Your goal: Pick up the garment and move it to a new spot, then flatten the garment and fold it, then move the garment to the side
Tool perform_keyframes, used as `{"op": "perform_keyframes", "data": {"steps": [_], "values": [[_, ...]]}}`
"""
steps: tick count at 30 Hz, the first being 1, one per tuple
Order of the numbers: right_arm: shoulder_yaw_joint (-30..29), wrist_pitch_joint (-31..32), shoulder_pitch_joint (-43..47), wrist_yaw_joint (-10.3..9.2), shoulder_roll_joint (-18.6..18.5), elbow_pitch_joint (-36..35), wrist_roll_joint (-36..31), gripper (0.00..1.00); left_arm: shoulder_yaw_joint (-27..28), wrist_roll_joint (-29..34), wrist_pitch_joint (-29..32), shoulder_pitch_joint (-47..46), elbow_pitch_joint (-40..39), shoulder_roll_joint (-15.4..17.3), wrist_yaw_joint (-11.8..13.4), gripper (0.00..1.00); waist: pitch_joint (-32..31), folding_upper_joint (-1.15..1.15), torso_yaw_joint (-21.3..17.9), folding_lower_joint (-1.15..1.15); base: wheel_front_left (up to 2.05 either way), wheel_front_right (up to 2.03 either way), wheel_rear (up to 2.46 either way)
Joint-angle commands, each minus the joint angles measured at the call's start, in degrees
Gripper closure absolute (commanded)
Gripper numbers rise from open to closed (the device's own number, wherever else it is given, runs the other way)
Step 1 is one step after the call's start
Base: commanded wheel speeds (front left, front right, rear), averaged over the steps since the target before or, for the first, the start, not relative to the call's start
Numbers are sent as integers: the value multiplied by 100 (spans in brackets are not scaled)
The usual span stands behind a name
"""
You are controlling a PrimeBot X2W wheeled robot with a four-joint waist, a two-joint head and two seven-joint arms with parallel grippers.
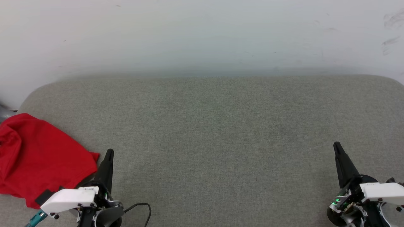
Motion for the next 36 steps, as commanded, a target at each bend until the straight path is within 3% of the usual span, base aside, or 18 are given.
{"op": "perform_keyframes", "data": {"steps": [1,13,14,30,36], "values": [[2,15,-65,0,20,5,-9,100,14,14,12,-36,-18,-12,-20,100,0,0,0,0,0,0,0],[2,14,-65,0,20,5,-9,100,13,14,12,-36,-18,-11,-20,100,0,0,0,0,0,0,0],[0,0,0,0,0,0,0,0,0,0,0,0,0,-1,0,0,0,0,0,0,0,0,0],[250,-301,173,0,0,-280,-67,0,-360,-83,-309,6,-231,-11,3,0,-10,0,-1,0,0,0,0],[392,-511,181,0,-112,-401,-416,0,-529,284,-518,-29,-398,83,1,0,-16,0,0,0,0,0,0]]}}
